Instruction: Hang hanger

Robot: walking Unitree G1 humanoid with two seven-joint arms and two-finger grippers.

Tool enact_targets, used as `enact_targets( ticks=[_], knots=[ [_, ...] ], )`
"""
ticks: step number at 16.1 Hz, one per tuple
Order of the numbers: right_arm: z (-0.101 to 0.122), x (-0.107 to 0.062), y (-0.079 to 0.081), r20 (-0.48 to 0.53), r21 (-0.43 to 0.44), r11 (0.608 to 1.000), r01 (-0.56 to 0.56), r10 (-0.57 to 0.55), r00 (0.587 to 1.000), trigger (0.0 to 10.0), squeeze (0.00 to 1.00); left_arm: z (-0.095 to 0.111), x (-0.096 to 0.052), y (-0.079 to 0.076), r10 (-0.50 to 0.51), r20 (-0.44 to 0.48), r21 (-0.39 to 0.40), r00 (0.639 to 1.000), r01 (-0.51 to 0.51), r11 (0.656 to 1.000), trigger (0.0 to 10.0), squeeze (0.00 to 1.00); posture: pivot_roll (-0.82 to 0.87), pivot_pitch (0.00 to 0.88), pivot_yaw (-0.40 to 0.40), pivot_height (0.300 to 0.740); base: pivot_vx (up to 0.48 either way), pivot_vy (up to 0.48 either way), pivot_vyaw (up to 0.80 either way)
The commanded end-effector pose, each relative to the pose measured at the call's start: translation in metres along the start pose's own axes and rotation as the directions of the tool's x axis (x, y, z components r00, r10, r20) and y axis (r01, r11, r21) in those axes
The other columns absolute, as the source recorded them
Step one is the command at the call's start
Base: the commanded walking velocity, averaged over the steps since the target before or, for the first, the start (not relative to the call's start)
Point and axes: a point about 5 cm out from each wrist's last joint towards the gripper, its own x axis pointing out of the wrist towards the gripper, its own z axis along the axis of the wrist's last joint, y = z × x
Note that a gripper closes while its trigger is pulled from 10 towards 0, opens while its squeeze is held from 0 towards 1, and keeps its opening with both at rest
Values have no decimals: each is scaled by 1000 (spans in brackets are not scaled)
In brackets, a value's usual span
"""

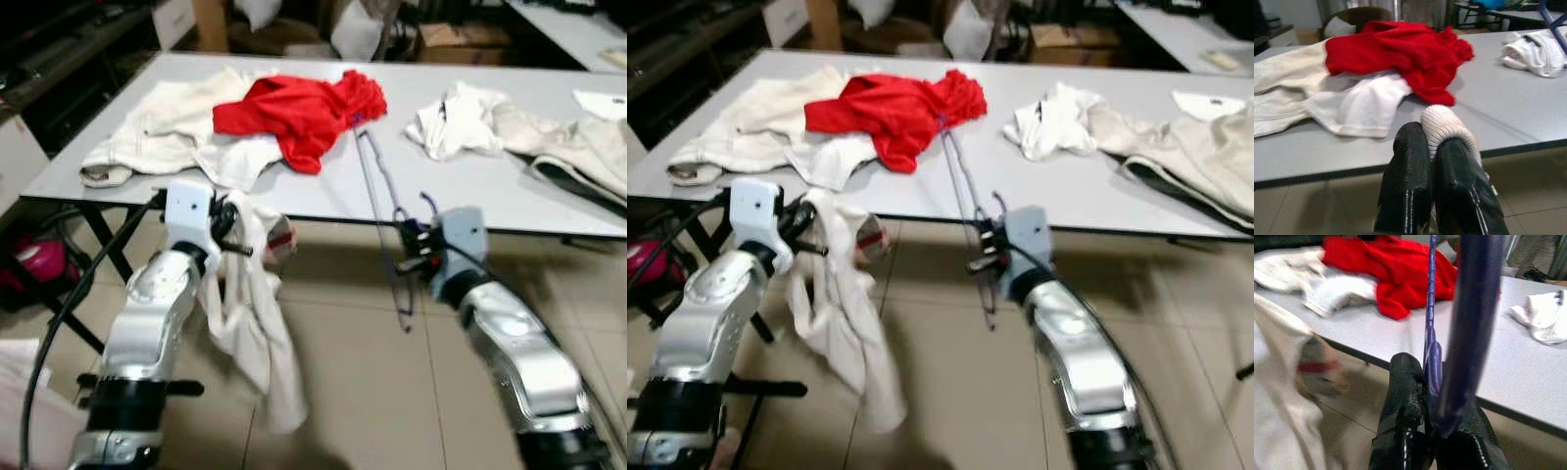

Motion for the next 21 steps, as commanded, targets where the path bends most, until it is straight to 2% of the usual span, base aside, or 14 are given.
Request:
enact_targets(
  ticks=[1, 6, 8, 12, 13, 16, 19, 21],
  knots=[
    [9, 2, -3, 36, -1, 1000, -10, 11, 999, 10000, 0, 7, 2, 3, -2, 28, 16, 1000, 1, 1000, 10000, 0, -60, 0, 16, 740, 304, 0, 0],
    [14, 2, -6, 42, -39, 997, -66, 68, 997, 10000, 0, 17, 8, 11, 4, 54, 27, 999, -6, 1000, 10000, 0, -61, 0, 11, 740, 302, 0, 0],
    [19, 0, -6, 55, -46, 989, -139, 141, 988, 10000, 0, 25, 11, 8, -20, 73, 34, 997, 18, 999, 10000, 0, -56, 0, 7, 740, 304, 0, 0],
    [34, -14, -23, 90, -77, 970, -230, 236, 968, 10000, 0, 42, 22, 4, -73, 115, 50, 991, 67, 997, 10000, 0, -56, 0, 9, 740, 304, 0, 0],
    [39, -26, -29, 68, -131, 945, -300, 311, 948, 10000, 0, 55, 30, 0, -108, 142, 62, 984, 101, 993, 10000, 0, -62, 0, 13, 740, 304, 0, 0],
    [39, -39, -29, 27, -166, 906, -389, 399, 917, 10000, 0, 68, 39, -3, -127, 169, 68, 977, 117, 991, 10000, 0, -62, 0, 14, 740, 305, 0, 0],
    [43, -63, -26, 2, -155, 832, -532, 539, 842, 10000, 0, 84, 49, -3, -143, 199, 69, 970, 131, 989, 10000, 0, -61, 0, 13, 740, 305, 0, 0],
    [46, -71, -26, 5, -123, 812, -570, 575, 818, 10000, 0, 86, 54, 0, -139, 196, 81, 971, 126, 989, 10000, 0, -71, 0, 23, 740, 309, 0, 0]
  ],
)
